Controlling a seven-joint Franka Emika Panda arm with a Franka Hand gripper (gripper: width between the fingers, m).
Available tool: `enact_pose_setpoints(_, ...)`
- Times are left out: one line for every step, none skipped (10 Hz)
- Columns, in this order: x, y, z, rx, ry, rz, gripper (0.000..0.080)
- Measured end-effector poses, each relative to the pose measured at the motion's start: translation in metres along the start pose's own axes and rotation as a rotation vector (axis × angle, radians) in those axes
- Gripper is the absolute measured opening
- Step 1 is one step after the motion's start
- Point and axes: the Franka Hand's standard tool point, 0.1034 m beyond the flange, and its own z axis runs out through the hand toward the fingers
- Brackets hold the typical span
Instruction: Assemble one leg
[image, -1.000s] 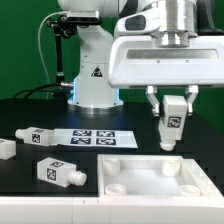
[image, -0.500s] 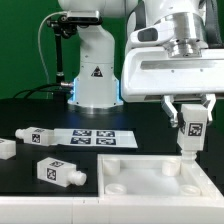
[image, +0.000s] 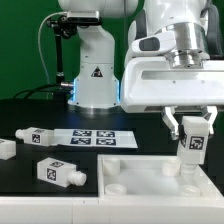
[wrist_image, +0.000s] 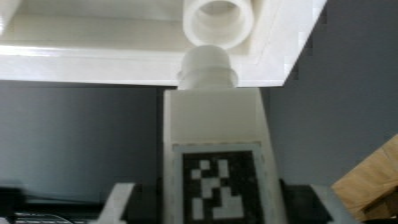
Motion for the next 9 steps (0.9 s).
enact_pose_setpoints(-0.003, -0.004, 0.004, 0.003, -0.005, -0.003, 0.0284)
enact_pose_setpoints(-0.007, -0.007, 0.008, 0.004, -0.009, -0.006, 0.0284)
enact_pose_setpoints(-0.011, -0.007, 0.012, 0.002, -0.013, -0.011, 0.0284)
enact_pose_setpoints(-0.015, -0.005, 0.014, 0.000, -0.019, -0.014, 0.0284)
enact_pose_setpoints(-0.016, -0.005, 0.015, -0.001, -0.019, -0.016, 0.0284)
enact_pose_setpoints(-0.015, -0.003, 0.015, -0.002, -0.016, -0.020, 0.0284)
enact_pose_setpoints(-0.015, -0.005, 0.016, -0.002, -0.008, -0.021, 0.0284)
enact_pose_setpoints(-0.019, -0.007, 0.018, -0.001, -0.015, -0.019, 0.0284)
enact_pose_setpoints(-0.022, -0.007, 0.021, -0.002, -0.020, -0.020, 0.0284)
